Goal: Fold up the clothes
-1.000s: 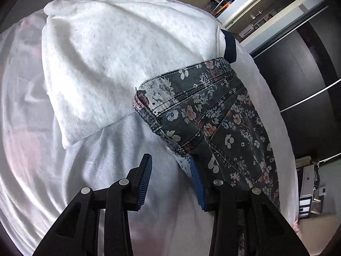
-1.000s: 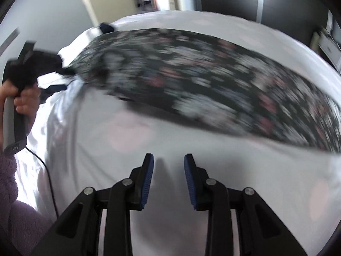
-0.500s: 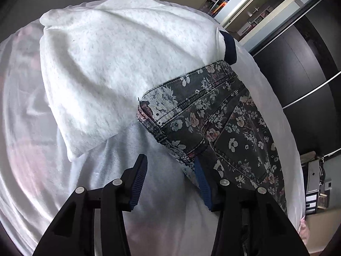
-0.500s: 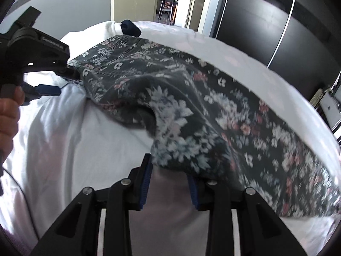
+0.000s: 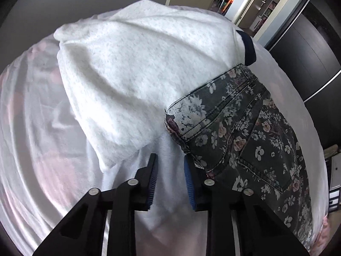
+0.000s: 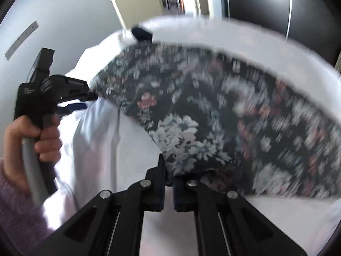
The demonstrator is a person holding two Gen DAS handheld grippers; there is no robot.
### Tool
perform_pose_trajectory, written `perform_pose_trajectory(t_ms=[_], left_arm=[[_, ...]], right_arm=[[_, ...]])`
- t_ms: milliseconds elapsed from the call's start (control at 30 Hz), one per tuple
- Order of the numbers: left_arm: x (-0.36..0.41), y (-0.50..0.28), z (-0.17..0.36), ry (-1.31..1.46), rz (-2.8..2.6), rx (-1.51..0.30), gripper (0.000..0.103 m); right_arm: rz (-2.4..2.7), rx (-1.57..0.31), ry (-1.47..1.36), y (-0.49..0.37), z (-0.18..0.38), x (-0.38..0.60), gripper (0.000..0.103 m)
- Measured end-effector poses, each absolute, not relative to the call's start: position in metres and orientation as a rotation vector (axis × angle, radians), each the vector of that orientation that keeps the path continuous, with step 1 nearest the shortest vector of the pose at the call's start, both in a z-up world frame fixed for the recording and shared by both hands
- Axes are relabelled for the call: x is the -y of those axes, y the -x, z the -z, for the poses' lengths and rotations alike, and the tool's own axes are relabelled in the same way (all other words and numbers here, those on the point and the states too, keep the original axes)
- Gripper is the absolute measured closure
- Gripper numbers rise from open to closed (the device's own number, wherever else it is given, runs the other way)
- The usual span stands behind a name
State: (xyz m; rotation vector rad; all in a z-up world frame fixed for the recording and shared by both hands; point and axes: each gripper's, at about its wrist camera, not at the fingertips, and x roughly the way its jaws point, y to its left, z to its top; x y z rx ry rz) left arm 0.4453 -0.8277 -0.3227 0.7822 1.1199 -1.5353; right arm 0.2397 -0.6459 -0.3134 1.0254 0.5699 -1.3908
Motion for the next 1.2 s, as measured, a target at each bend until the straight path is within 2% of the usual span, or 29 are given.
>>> perform_pose_trajectory(t_ms=[133, 200, 267, 433, 567, 700, 800, 900, 1000, 1100, 1200], left_arm=[[0.83, -0.461, 0.329, -0.776, 1.481, -1.135, 0.081], [0.831, -0.471, 0.33, -0.739, 1.473, -1.166, 0.079], [0.831, -0.482, 0.333, -0.697, 1.478, -1.246, 0.069], [0.828, -0.49, 0.337, -0.62, 1.533, -1.384, 0.064], [0.826, -0.476, 0.336, -0.64, 1.584, -1.371, 0.061], [0.829, -0.469, 0.34, -0.658, 1.572, -1.312, 0.061], [0.828, -0.463, 0.338, -0.677, 1.568, -1.262, 0.061], [0.823, -0.457, 0.333, -0.713, 1.565, -1.206, 0.061], [0.818, -0.45, 0.327, -0.748, 1.562, -1.149, 0.061], [0.816, -0.453, 0.328, -0.746, 1.543, -1.196, 0.061], [0.815, -0.457, 0.335, -0.746, 1.528, -1.287, 0.061]], right_arm=[[1.341, -0.63, -1.181, -0.234, 0.349, 0.653, 0.099], [1.345, -0.604, -1.212, -0.23, 0.357, 0.654, 0.099], [1.352, -0.585, -1.203, -0.231, 0.353, 0.652, 0.097], [1.346, -0.595, -1.173, -0.23, 0.338, 0.622, 0.092], [1.487, -0.546, -1.146, -0.195, 0.322, 0.57, 0.092], [1.636, -0.461, -1.247, -0.128, 0.314, 0.511, 0.092], [1.774, -0.365, -1.339, -0.063, 0.308, 0.46, 0.091], [1.908, -0.193, -1.447, 0.012, 0.301, 0.4, 0.08], [2.035, -0.053, -1.529, 0.079, 0.296, 0.344, 0.076], [2.127, 0.069, -1.579, 0.142, 0.294, 0.299, 0.072], [2.133, 0.239, -1.592, 0.195, 0.3, 0.273, 0.058]])
